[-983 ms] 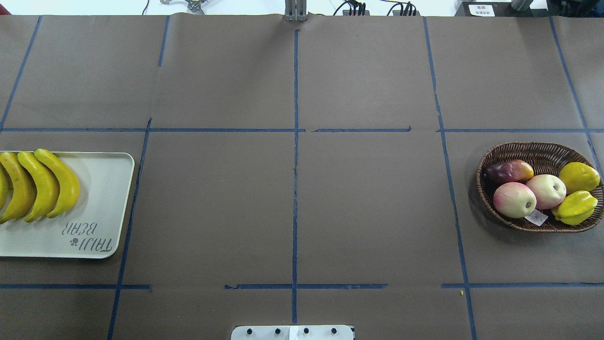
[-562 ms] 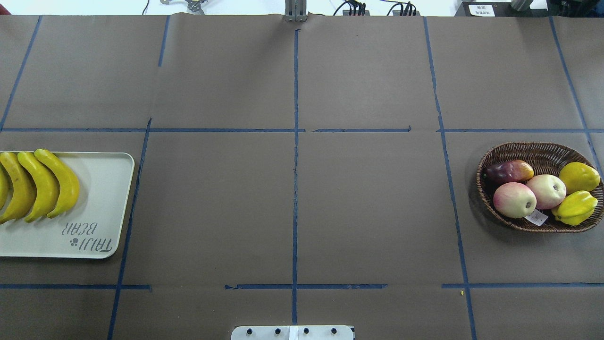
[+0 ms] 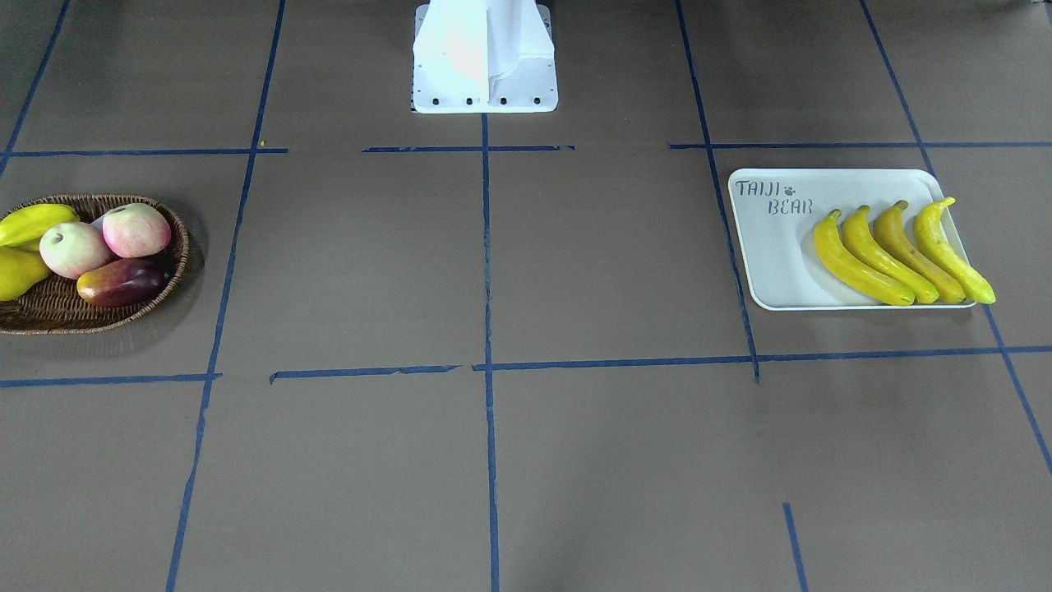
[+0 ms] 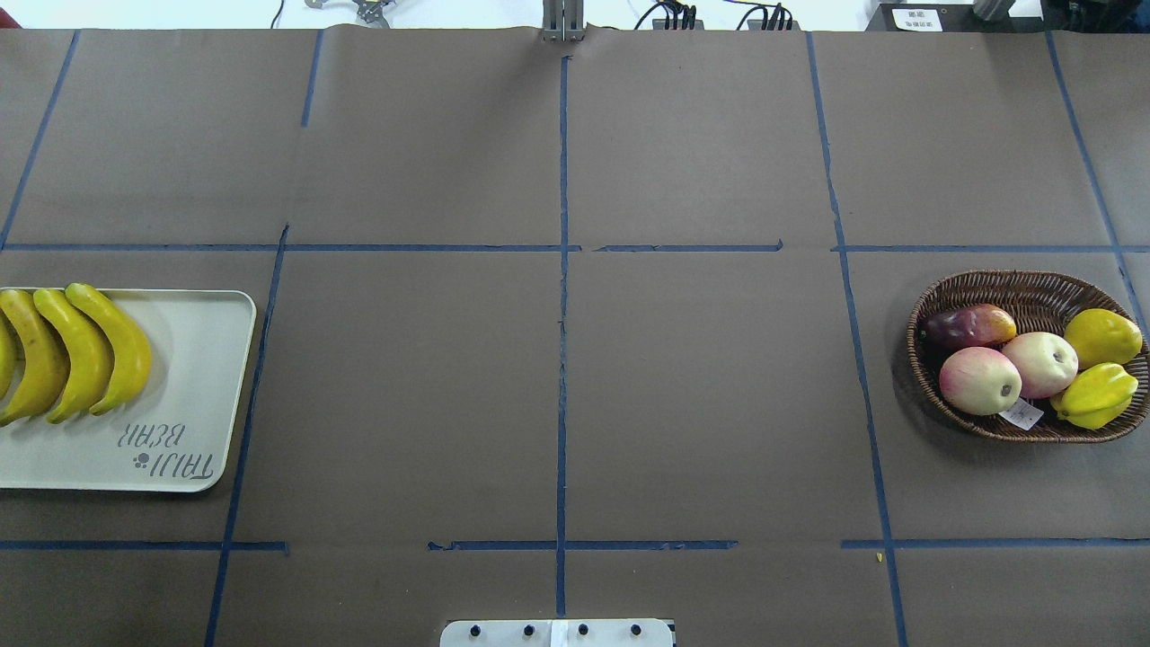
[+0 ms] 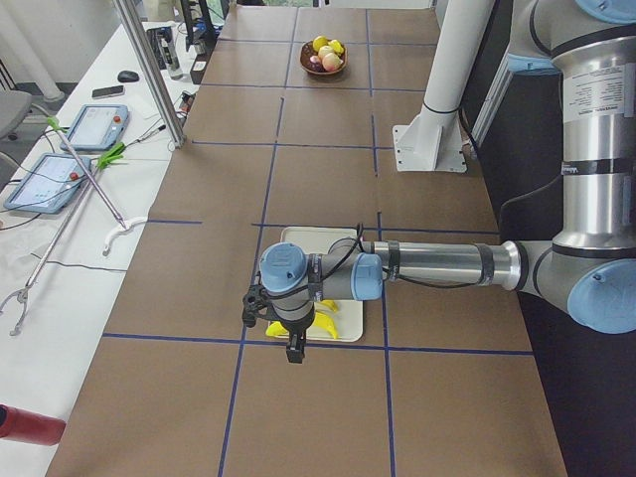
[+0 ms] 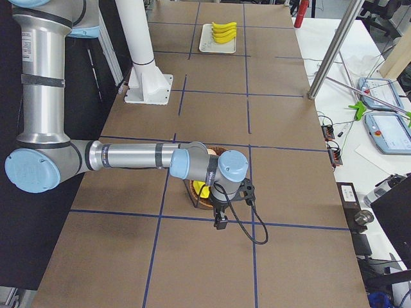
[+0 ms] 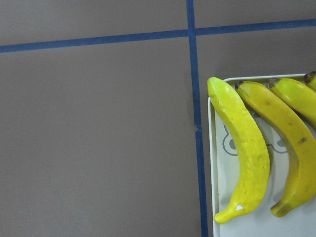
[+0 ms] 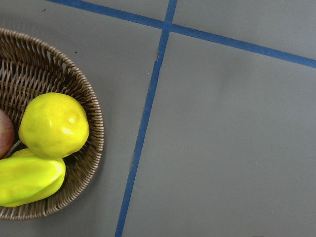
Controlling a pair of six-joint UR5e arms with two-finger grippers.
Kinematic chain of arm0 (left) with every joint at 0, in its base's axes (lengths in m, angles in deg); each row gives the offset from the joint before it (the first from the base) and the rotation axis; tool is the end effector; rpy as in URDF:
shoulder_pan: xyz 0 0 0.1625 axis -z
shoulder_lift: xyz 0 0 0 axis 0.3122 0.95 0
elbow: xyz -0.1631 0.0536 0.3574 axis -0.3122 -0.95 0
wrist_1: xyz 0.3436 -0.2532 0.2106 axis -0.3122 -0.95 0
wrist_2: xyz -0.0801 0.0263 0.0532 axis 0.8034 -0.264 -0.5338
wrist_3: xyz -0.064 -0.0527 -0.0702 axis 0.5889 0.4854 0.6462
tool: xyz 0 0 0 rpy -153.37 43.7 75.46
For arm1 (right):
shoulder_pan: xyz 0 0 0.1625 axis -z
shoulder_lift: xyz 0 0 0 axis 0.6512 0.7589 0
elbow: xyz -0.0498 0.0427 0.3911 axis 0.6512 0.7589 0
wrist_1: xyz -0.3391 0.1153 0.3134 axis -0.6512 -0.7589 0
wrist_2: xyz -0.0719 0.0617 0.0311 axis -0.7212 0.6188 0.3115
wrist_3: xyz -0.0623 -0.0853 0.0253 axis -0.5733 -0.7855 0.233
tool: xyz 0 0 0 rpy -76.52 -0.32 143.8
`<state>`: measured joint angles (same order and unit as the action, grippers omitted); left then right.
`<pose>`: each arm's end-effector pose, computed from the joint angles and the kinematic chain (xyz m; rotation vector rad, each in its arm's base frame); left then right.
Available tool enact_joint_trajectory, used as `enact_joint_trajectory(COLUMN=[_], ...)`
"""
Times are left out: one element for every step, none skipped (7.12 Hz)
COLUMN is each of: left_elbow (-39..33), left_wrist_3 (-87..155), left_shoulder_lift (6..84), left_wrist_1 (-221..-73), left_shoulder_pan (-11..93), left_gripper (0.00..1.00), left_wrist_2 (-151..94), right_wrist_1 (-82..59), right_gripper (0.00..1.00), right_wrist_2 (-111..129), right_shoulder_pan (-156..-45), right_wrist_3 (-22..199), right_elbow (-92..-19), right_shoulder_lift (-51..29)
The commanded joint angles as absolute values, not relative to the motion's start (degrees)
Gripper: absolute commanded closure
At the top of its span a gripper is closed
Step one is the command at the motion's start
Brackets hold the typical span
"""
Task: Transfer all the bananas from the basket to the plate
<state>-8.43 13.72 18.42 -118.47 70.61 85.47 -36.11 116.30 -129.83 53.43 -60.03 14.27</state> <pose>-0.0455 -0.5044 0.6411 -0.0099 0.7920 0.0946 0.0557 -0.5109 0.6347 -0.0337 -0.7210 -0.2650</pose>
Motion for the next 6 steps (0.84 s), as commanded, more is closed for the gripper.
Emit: enact_joint_trajectory(left_elbow=[-7.59,-8.03,-7.94,-8.38,-8.82,-8.47], left_wrist_3=[13.73,13.64,13.64,13.64,13.90,13.73], left_shoulder_lift=[17.92,18.01,18.10,18.18,18.45,18.28], left_wrist_1=[-120.03,-120.03,-120.20,-120.29,-120.12,-120.12], left_shoulder_pan=[70.58,70.40,70.14,70.14,70.14,70.05], left_gripper=[0.00,0.00,0.00,0.00,0.00,0.00], left_wrist_2=[85.35,83.25,82.97,83.14,82.97,82.88], right_wrist_1=[-36.06,-35.97,-34.05,-28.81,-24.93,-24.37], right_gripper=[0.01,0.01,0.01,0.01,0.01,0.01], right_wrist_2=[116.06,115.71,114.92,113.96,114.04,114.21], right_shoulder_pan=[-130.36,-130.54,-130.54,-130.54,-130.54,-130.46], right_wrist_3=[53.45,54.49,56.85,60.36,64.57,65.05], right_elbow=[-60.30,-60.39,-60.57,-60.57,-60.39,-60.13], right_shoulder_lift=[14.97,15.06,15.15,16.72,16.99,17.00])
